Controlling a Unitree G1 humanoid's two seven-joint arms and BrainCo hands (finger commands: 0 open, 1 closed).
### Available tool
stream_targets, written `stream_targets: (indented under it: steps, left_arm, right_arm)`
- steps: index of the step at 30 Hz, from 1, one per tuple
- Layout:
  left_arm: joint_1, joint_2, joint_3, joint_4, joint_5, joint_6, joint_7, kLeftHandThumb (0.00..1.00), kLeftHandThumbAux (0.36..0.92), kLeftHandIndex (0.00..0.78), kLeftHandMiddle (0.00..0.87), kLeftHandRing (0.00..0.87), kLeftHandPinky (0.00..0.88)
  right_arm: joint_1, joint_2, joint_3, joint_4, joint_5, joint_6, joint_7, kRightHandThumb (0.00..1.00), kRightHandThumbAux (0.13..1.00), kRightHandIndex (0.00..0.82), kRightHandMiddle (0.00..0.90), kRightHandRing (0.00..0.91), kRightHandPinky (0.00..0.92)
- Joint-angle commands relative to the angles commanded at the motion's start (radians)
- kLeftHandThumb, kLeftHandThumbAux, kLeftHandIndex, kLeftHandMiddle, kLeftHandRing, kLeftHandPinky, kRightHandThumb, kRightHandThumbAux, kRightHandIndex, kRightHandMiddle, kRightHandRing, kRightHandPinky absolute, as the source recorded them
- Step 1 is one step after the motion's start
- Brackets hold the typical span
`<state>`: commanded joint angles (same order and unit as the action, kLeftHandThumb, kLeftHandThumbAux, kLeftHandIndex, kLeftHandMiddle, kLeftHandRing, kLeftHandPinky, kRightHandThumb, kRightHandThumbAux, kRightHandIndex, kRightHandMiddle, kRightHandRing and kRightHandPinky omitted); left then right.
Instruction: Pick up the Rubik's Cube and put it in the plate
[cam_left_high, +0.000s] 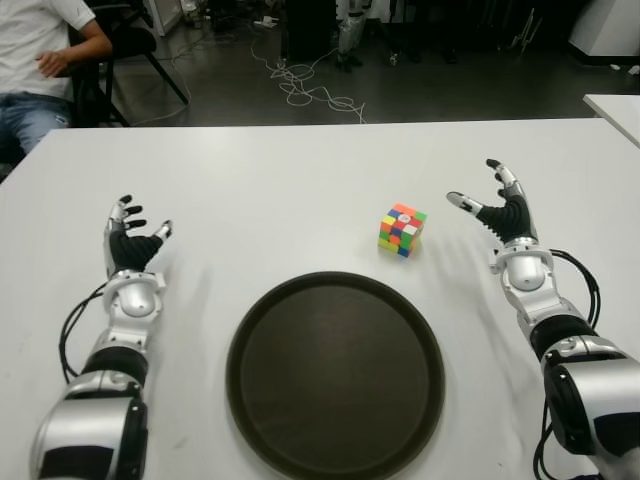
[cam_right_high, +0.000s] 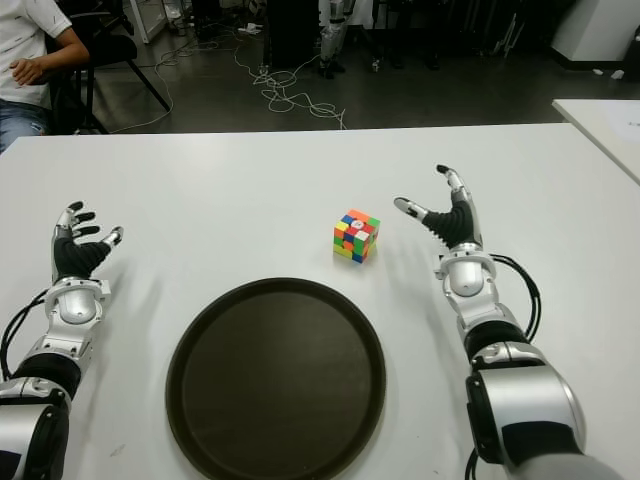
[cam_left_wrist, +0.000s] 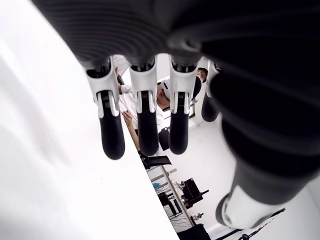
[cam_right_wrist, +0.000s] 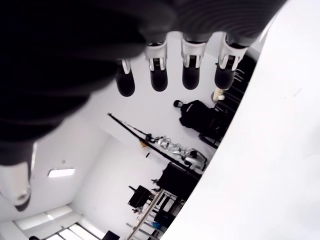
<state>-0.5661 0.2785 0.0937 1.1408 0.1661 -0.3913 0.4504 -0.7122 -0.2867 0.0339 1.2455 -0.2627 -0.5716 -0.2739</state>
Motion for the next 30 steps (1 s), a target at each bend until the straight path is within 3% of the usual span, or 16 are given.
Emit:
stream_targets:
  steps: [7,13,30]
  left_arm:
    - [0.0,0.0,-0.004,0.0,0.007,0.004,0.009,0.195,0.775,0.123,0.217,0.255,0.332]
    - [-0.002,0.003,-0.017,0.002,0.022,0.013,0.025,0.163,0.775,0.122,0.224,0.262,0.328]
    - [-0.006,0.0,-0.026,0.007,0.031,0.024,0.047,0.184,0.78,0.129,0.211,0.252,0.335]
  right_arm:
    - [-0.006,-0.007,0.024,-0.011,-0.016,-0.019,0.039,0.0,0.539,0.047,0.008,0.001,0.011]
    - [-0.041,-0.017,0.056,-0.062,-0.034,-0.035,0.097,0.0,0.51,0.057,0.029,0.02,0.036]
    - [-0.09,-0.035,0.132,-0.074,-0.117,-0.026,0.073,0.0,0.545,0.036,0.023,0.025,0.044]
